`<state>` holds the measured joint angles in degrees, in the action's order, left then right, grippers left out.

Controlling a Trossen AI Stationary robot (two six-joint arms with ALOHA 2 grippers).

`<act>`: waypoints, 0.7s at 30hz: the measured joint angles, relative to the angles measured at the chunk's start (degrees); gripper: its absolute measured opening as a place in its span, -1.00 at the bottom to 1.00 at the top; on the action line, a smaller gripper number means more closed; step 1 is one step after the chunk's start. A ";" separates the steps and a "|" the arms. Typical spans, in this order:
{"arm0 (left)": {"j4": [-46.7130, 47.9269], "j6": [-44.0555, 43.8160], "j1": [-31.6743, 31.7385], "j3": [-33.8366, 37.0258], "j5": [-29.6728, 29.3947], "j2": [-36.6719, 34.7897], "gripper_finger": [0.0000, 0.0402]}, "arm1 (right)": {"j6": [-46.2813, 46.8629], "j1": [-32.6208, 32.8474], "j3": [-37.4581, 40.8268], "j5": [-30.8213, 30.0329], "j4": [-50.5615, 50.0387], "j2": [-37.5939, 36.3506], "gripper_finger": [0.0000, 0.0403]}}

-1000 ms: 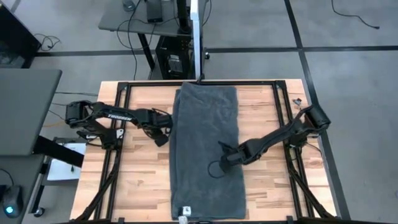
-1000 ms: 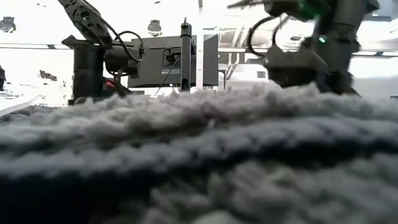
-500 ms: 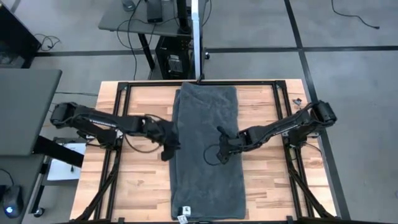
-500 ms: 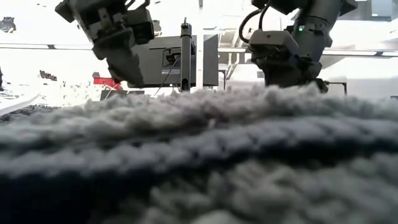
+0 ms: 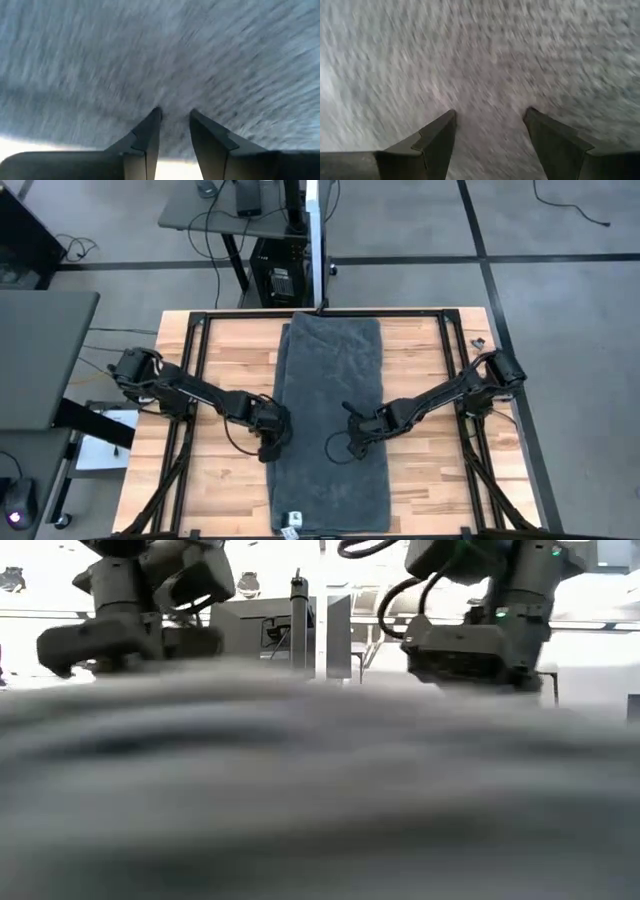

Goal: Roll towel
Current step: Fold the black towel

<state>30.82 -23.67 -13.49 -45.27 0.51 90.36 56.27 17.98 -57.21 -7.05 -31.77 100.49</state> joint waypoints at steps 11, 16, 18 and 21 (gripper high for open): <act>-4.70 -4.88 2.57 -2.06 -1.21 -10.71 -0.55 | 0.20 -1.66 -2.31 0.13 0.56 -4.04 0.18; -5.77 -4.62 6.73 -3.74 -3.40 -11.16 -0.55 | 1.14 -4.48 -2.62 -1.12 -1.68 -7.80 0.18; -7.71 -4.62 9.65 -3.87 -3.49 -10.07 -0.55 | 2.37 -7.05 -2.64 -2.70 -5.13 -8.81 0.18; -9.53 -3.78 14.33 -3.85 -3.52 -7.19 -0.55 | 2.26 -12.35 -2.60 -3.23 -9.92 -9.05 0.15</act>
<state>21.29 -27.45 0.84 -49.12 -3.01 83.17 58.53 5.63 -59.81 -10.28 -41.69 91.44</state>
